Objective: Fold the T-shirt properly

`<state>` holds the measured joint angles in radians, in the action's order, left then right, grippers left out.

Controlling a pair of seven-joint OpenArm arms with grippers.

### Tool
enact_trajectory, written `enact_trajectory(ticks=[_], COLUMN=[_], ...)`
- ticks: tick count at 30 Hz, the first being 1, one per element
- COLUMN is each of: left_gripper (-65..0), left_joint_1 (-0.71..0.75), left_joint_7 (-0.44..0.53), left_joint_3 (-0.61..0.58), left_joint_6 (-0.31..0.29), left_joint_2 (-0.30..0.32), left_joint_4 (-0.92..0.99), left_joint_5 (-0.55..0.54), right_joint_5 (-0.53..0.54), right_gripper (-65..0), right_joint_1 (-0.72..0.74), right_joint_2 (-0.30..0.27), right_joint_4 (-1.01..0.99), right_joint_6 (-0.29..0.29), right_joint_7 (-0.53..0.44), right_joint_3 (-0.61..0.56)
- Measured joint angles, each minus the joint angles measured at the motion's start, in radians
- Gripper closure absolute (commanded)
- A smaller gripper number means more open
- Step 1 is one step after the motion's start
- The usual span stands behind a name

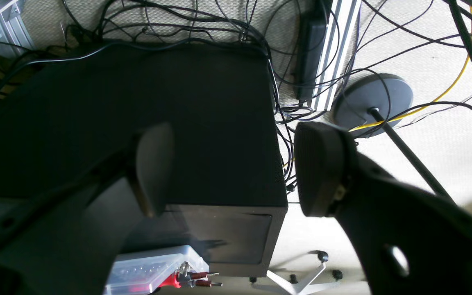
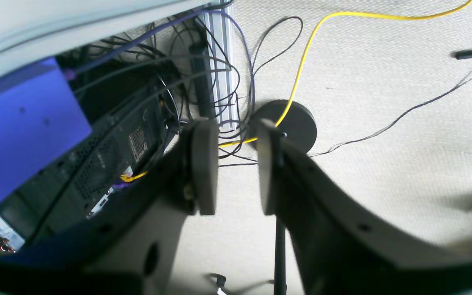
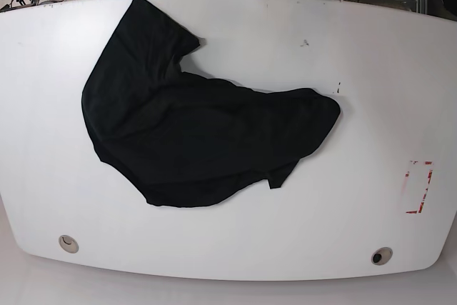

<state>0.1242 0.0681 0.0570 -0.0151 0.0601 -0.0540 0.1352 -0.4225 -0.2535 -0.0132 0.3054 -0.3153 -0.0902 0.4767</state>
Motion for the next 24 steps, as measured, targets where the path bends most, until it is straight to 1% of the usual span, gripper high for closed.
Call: enact_trajectory(ticks=[5,24], left_gripper=[-41.3,-41.9], left_joint_1=[-0.010,-0.009], left_joint_7=[0.008,0.010], left_joint_3=[0.000,0.009], left_joint_6=[0.000,0.000], left_joint_2=[-0.007,-0.001], left_joint_4=[-0.003,-0.011], left_joint_5=[0.000,0.007], right_joint_5=[0.000,0.000], right_gripper=[-14.7,-14.8], right_joint_1=[0.000,-0.001], right_joint_2=[0.000,0.004], right_joint_4=[0.000,0.001], right_joint_6=[0.000,0.002], right_joint_7=[-0.003,-0.003], right_joint_3=[0.000,0.002])
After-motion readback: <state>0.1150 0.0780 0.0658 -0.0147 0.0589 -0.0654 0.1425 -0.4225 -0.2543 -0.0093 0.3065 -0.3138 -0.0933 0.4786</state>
